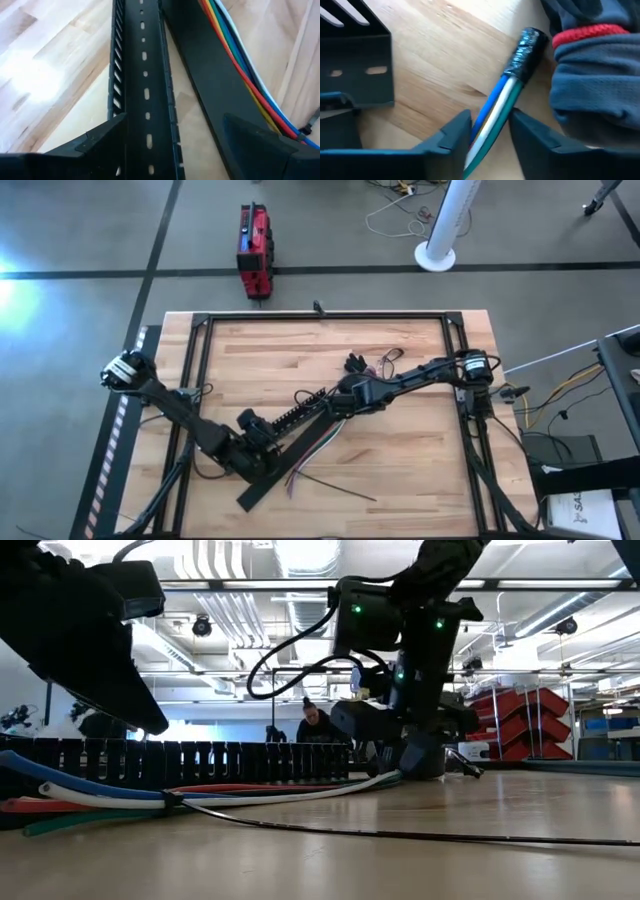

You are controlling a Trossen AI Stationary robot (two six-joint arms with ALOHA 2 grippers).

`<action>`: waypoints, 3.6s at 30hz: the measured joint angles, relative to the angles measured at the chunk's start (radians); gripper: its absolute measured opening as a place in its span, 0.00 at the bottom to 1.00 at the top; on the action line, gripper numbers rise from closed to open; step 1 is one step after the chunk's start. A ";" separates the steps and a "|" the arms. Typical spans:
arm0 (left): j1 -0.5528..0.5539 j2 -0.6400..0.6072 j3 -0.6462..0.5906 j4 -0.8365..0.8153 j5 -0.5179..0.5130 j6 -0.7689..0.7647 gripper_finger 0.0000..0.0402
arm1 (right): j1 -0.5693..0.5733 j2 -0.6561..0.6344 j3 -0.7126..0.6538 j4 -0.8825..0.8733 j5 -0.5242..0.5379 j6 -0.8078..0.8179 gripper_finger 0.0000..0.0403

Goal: Ziptie cables
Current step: Put the ziptied cable wires into the black cable duct

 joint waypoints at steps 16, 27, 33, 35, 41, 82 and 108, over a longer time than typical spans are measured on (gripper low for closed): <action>0.000 0.012 0.000 0.009 -0.109 0.019 0.77 | 0.072 -0.107 0.035 -0.069 0.196 -0.064 0.02; -0.002 0.012 0.000 0.195 -0.136 0.155 0.77 | 0.281 -0.256 0.170 -0.021 0.459 -0.231 0.02; -0.002 0.026 0.000 0.486 -0.127 0.384 0.77 | 0.377 -0.274 0.274 0.123 0.577 -0.536 0.02; -0.002 0.043 0.000 0.558 -0.121 0.454 0.77 | 0.396 -0.273 0.300 0.187 0.586 -0.644 0.02; -0.001 0.109 0.000 0.665 -0.115 0.486 0.77 | 0.437 -0.274 0.342 0.344 0.594 -0.892 0.02; 0.103 0.348 0.014 1.160 0.016 0.556 0.72 | 0.496 -0.274 0.352 0.913 0.408 -1.506 0.02; -0.036 -0.262 0.027 0.054 0.340 0.275 0.04 | 0.476 -0.277 0.352 0.730 0.521 -1.282 0.02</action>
